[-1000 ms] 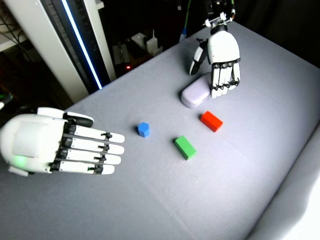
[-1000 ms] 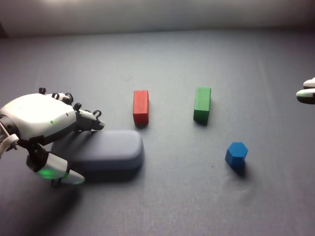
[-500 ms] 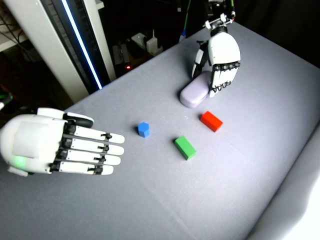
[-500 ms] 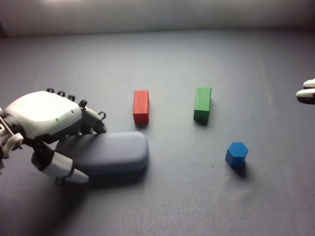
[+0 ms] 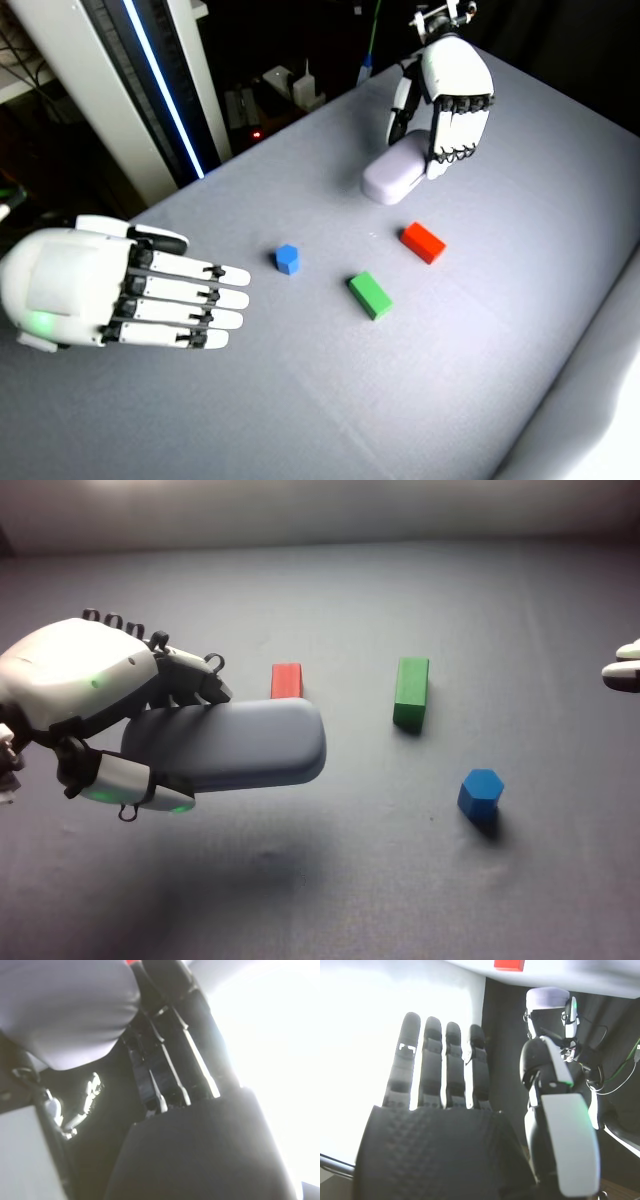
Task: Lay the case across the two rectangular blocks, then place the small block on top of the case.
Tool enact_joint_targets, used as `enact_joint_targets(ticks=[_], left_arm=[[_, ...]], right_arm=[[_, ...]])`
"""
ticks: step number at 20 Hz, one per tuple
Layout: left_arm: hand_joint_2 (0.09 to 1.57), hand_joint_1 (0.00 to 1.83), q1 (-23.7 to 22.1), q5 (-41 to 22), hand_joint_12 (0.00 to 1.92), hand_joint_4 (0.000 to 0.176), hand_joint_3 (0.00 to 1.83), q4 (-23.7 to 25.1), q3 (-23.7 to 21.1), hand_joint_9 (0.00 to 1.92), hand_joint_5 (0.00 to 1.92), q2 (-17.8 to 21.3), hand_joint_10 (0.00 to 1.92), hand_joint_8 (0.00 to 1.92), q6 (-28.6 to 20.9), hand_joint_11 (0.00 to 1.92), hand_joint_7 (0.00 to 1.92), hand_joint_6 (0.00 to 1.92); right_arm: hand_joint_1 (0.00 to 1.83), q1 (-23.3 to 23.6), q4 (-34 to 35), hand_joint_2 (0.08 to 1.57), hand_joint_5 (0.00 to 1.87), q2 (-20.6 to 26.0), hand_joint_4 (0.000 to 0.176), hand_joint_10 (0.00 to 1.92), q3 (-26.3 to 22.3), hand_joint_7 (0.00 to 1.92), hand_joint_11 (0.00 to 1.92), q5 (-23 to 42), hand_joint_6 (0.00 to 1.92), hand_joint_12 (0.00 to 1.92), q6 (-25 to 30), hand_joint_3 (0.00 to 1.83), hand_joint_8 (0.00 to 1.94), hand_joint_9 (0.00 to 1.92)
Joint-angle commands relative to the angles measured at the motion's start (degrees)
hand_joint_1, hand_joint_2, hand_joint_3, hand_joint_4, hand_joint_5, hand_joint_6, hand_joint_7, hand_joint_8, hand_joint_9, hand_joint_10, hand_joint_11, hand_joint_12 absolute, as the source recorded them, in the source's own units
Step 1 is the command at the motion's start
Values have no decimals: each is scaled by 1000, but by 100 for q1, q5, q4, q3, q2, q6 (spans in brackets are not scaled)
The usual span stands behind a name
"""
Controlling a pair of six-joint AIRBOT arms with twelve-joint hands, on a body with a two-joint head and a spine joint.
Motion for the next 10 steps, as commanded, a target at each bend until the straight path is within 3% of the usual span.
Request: enact_joint_targets(ticks=[1,3,5,8,9,10], left_arm=[[1060,1395,-209,-770,1096,0,1,11,45,1027,967,-10,1021,610,-34,901,1174,960],[1075,1388,-535,-587,1003,0,0,119,190,987,930,-172,1042,591,-34,855,1171,1062],[1059,1390,-900,-337,1103,0,0,247,390,1035,971,-393,1010,613,-34,876,1187,946],[1065,1394,-1403,37,1064,0,1,419,724,1012,945,-780,1017,619,-33,875,1178,996],[1056,1484,-1527,121,1336,0,0,446,803,1060,957,-880,873,589,-32,856,1184,948],[1048,1417,-1687,251,1170,0,1,489,924,1052,999,-1004,948,633,-29,852,1189,889]], right_arm=[[542,51,172,1308,414,18,0,6,29,316,68,653,0,840,45,2,1,342],[558,51,172,1303,425,17,0,1,30,333,53,651,0,923,45,0,0,364],[543,53,172,1295,423,17,0,0,39,336,42,651,0,928,45,0,0,365],[530,73,169,1288,425,9,0,3,54,341,49,651,1,925,45,0,2,371],[511,78,169,1286,429,6,0,6,56,350,65,651,2,923,45,0,4,382],[521,81,169,1285,431,1,0,3,58,347,61,651,2,917,45,0,2,379]])
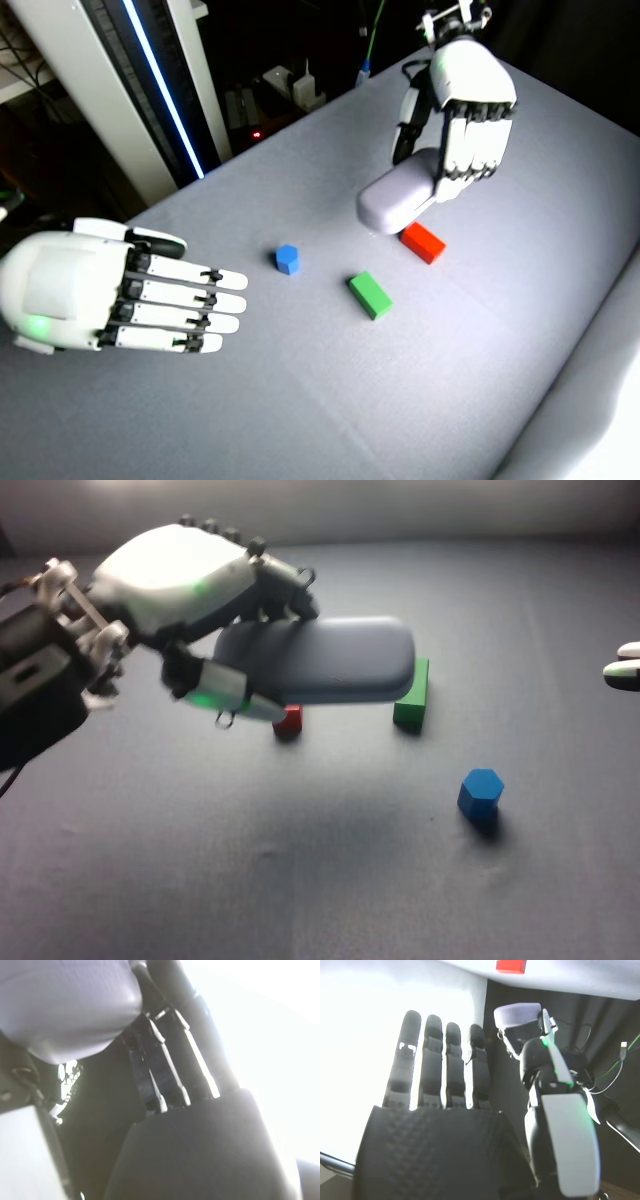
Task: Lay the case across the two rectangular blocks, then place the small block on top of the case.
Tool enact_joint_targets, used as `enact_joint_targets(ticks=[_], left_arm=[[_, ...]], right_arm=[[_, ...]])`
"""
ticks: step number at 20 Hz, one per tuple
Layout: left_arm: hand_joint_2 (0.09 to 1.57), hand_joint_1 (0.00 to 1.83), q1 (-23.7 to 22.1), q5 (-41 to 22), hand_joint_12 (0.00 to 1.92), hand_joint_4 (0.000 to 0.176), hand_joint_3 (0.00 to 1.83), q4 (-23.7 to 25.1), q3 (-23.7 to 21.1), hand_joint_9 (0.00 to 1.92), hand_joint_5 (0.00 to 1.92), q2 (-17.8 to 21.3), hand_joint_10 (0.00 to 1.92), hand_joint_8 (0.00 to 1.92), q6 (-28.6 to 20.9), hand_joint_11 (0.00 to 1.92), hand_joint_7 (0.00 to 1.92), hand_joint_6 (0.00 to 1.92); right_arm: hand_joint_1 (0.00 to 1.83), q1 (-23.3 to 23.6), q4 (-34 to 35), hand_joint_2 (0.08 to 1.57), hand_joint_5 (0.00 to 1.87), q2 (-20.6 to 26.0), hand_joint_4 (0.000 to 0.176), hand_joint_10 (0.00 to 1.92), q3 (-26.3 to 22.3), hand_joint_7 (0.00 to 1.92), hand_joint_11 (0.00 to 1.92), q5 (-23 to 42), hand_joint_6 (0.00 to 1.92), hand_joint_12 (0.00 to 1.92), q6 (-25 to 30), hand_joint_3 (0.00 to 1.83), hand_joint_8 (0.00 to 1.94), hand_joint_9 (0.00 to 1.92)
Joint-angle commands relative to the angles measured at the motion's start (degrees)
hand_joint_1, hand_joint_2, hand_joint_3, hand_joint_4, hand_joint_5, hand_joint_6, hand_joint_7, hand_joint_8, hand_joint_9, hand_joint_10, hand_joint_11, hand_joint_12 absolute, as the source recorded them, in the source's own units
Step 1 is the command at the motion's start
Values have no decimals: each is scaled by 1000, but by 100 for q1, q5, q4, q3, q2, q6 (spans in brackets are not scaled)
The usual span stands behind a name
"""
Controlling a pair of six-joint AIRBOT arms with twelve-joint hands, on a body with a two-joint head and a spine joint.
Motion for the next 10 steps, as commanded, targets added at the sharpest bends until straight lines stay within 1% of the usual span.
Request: enact_joint_targets(ticks=[1,2,3,5,6,7,8,9,10], left_arm=[[1039,1402,-181,-650,1109,0,0,-72,70,1038,1033,-44,957,592,-10,829,1236,833],[1037,1403,-342,-536,1115,0,0,-69,205,1056,1025,-198,956,567,-9,885,1245,822],[1041,1401,-463,-433,1125,0,1,-41,287,1059,1013,-305,977,590,-4,922,1226,821],[1044,1400,-547,-351,1129,0,0,-38,381,1058,1004,-438,976,610,24,914,1212,848],[1052,1398,-601,-290,1177,0,0,-52,472,1051,1002,-548,1028,695,30,923,1165,824],[1052,1398,-626,-235,1177,0,0,-81,540,1051,1002,-624,1028,695,30,923,1165,824],[1059,1396,-644,-187,1186,0,1,-125,608,1032,983,-704,1046,720,33,881,1153,853],[1066,1395,-652,-142,1185,0,1,-167,677,1035,957,-783,1066,745,33,921,1130,872],[1051,1400,-653,-87,1197,0,0,-210,736,1085,1001,-851,1046,704,41,967,1159,777]], right_arm=[[532,64,174,1287,428,9,0,0,21,337,47,667,0,901,41,0,1,363],[546,64,164,1288,428,9,0,0,25,333,45,667,0,899,42,0,0,361],[536,64,162,1288,432,7,0,0,28,331,41,667,2,894,42,0,0,357],[519,68,160,1289,430,0,0,1,33,332,48,667,0,892,42,0,0,359],[550,69,159,1284,430,-7,0,1,35,332,58,667,1,881,42,0,1,360],[550,69,159,1284,430,-11,0,1,35,332,58,666,1,881,42,0,1,360],[558,69,154,1286,426,-14,0,0,37,328,54,666,0,871,42,0,0,357],[554,69,151,1290,426,-15,0,0,38,326,49,663,1,861,42,1,0,348],[553,71,151,1292,421,-18,0,0,40,322,48,661,0,858,42,2,0,346]])
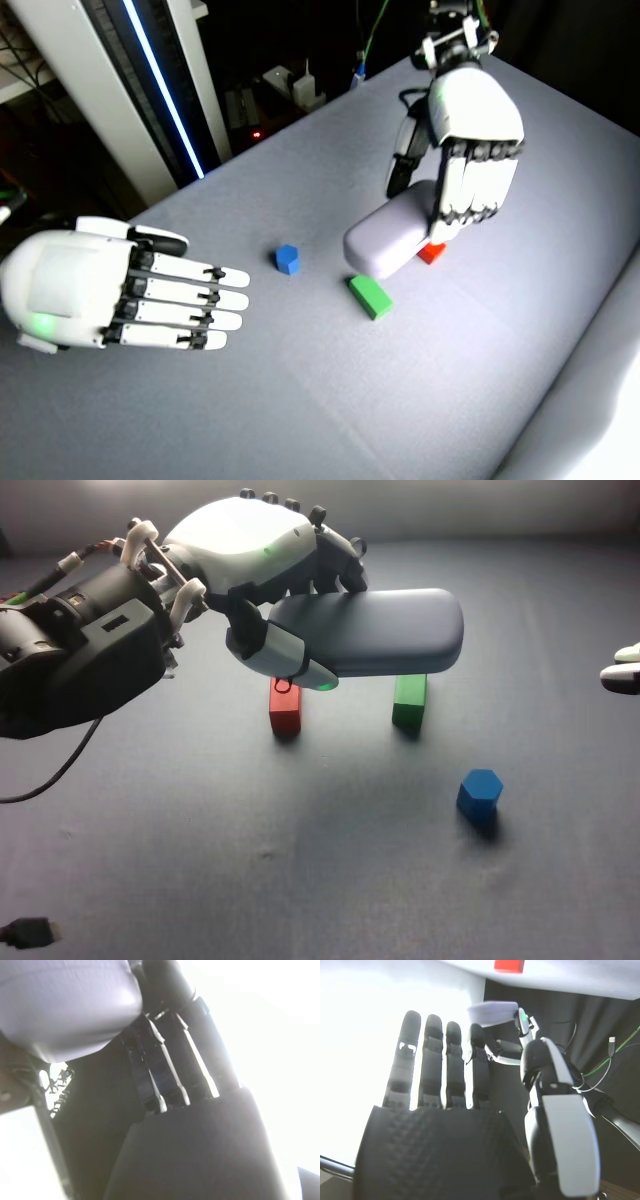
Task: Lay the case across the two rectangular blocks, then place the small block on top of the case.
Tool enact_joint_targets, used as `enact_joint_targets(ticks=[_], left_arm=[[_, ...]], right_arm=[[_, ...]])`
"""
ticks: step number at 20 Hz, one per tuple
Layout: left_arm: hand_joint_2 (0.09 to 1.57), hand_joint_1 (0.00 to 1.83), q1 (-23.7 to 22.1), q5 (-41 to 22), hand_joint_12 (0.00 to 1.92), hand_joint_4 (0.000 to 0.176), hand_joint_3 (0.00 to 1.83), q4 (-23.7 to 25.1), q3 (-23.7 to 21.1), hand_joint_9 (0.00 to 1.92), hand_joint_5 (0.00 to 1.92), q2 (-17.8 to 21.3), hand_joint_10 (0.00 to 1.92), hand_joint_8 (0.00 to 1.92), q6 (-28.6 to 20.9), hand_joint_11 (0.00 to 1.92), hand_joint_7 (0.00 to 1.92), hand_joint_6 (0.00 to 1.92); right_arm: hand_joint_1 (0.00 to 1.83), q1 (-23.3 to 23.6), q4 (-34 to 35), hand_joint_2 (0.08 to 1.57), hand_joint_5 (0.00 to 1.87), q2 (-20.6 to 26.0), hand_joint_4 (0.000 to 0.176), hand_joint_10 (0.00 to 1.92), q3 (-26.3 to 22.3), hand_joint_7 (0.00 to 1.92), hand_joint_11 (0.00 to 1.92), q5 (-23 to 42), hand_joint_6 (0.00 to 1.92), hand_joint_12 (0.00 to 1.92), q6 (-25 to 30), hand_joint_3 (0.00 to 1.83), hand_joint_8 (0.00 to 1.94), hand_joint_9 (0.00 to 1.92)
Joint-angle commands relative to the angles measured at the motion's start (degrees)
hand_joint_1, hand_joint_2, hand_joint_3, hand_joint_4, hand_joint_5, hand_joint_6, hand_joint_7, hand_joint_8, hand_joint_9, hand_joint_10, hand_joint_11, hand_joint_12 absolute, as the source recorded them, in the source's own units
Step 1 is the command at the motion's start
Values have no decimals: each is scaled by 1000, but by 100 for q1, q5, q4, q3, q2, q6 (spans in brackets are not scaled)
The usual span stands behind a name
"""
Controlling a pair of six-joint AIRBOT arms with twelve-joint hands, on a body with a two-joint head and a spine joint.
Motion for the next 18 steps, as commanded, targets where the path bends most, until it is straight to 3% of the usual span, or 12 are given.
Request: enact_joint_targets(ticks=[1,2,3,4,5,6,9,11,14,16,17,18], left_arm=[[1051,1400,-103,-653,1197,0,0,-121,61,1085,1001,-55,1046,704,4,967,1159,777],[1100,1388,-94,-619,1207,0,0,-157,92,994,904,-89,1187,928,15,964,1014,897],[1101,1388,-80,-570,1200,0,0,-190,129,998,901,-126,1188,932,23,975,1011,891],[1082,1310,-69,-494,1277,0,0,-210,173,1072,994,-171,1008,966,31,999,1099,772],[1082,1310,-60,-438,1277,0,0,-238,204,1072,994,-205,1008,966,62,999,1099,772],[1096,1386,-45,-397,1286,0,0,-260,231,974,954,-236,1217,944,74,937,1024,803],[1096,1388,6,-286,1181,0,0,-299,286,974,920,-283,1200,878,84,917,1042,880],[1056,1402,47,-236,1169,0,0,-346,309,1094,1009,-298,1101,759,106,991,1125,678],[1111,1385,91,-152,1053,0,1,-379,381,1001,851,-372,1190,935,106,996,996,942],[1108,1386,98,-113,1008,0,0,-379,396,1013,851,-385,1166,918,125,998,1003,954],[1076,1396,106,-88,995,0,0,-382,405,1092,918,-389,1082,807,141,995,1088,824],[1099,1387,112,-68,960,0,5,-385,414,1019,854,-391,1142,884,149,955,1033,936]], right_arm=[[553,74,182,1292,421,7,0,0,30,322,48,672,0,858,39,2,0,346],[521,75,182,1297,415,6,0,1,31,324,75,672,0,825,39,3,1,353],[534,75,182,1293,413,3,0,0,32,322,71,672,0,820,39,1,0,349],[524,75,182,1293,404,-1,0,0,33,314,66,665,0,813,39,1,0,342],[524,75,182,1293,404,-5,0,0,33,314,66,661,0,813,39,1,0,342],[552,75,182,1293,407,-7,0,2,33,320,76,659,1,810,40,0,2,347],[536,75,182,1296,406,-11,0,2,34,315,67,659,1,801,46,1,2,338],[548,75,182,1295,404,-14,0,0,37,314,62,659,0,800,46,0,1,332],[550,75,181,1307,403,-34,0,0,49,326,55,659,0,851,54,2,0,345],[549,75,181,1309,396,-36,0,0,53,321,45,659,0,847,59,2,0,335],[550,75,181,1307,403,-37,0,5,54,327,62,659,3,853,60,1,3,347],[557,75,177,1310,401,-38,0,2,54,322,49,659,2,846,61,2,0,340]])
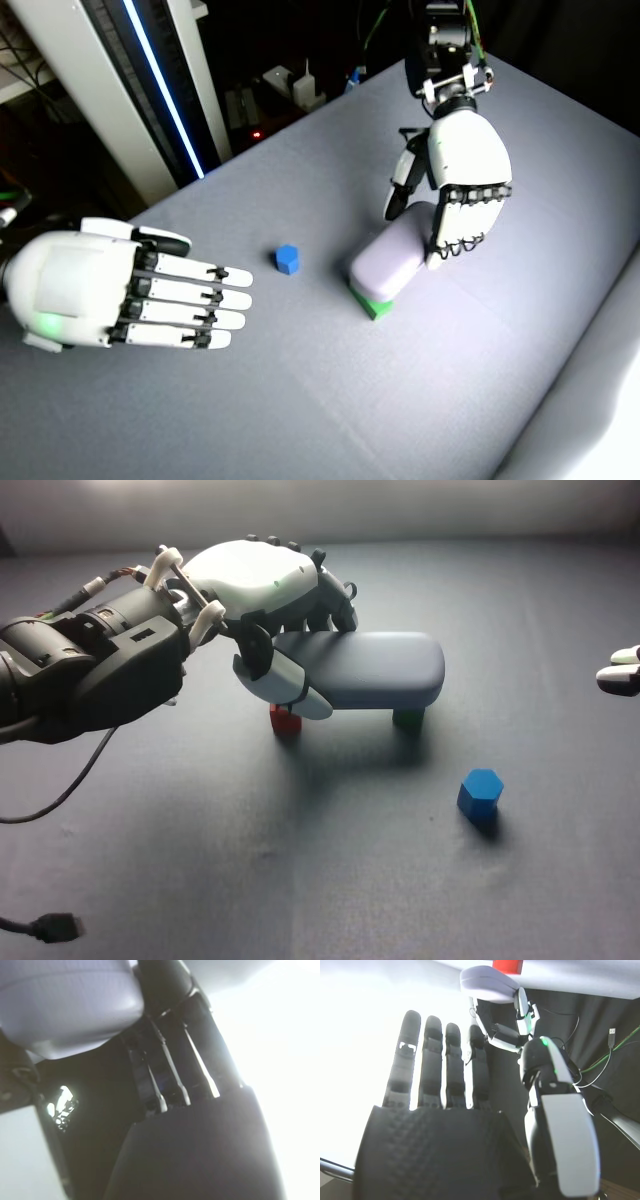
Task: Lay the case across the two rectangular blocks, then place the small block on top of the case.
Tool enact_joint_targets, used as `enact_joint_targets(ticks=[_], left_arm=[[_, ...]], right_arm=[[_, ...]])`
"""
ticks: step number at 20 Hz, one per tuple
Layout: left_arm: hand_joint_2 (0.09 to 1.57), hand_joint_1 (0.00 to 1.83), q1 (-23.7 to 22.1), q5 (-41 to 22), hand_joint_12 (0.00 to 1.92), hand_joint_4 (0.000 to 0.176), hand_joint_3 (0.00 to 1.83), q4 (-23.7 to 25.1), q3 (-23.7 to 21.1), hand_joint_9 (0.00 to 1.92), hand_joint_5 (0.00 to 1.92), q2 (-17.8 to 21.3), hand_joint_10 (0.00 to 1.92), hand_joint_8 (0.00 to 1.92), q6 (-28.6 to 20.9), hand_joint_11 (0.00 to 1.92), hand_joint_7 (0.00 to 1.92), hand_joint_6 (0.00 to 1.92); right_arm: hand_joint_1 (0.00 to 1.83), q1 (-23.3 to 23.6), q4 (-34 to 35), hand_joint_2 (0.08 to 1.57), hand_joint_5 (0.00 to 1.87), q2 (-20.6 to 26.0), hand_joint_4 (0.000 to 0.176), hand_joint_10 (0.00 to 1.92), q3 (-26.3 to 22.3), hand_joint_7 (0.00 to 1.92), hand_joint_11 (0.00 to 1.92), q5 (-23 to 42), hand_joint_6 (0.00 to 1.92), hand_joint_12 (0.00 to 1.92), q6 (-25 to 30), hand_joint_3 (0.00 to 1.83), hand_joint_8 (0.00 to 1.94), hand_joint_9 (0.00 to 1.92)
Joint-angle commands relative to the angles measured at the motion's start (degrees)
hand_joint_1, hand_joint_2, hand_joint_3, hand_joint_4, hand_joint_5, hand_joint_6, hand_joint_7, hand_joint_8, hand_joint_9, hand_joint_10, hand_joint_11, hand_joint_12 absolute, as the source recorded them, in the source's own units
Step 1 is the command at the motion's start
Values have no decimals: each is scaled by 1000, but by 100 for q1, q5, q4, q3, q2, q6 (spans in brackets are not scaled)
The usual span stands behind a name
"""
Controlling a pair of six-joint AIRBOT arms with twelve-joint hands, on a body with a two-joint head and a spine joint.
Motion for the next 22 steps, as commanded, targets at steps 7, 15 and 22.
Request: enact_joint_targets(ticks=[7,15,22], left_arm=[[1019,1165,-23,-589,693,0,0,-92,134,961,832,-104,39,56,15,732,929,32],[939,1137,5,-527,983,0,0,-156,188,884,706,-141,0,0,22,579,856,0],[863,858,44,-613,1084,44,0,-192,112,771,465,-89,0,0,22,462,640,0]], right_arm=[[589,75,154,1307,404,10,0,6,49,316,93,653,1,805,60,1,2,345],[524,74,145,1307,420,8,0,4,49,315,90,643,5,771,82,0,2,341],[500,73,140,1300,399,0,0,1,48,301,84,643,1,790,94,0,1,338]])
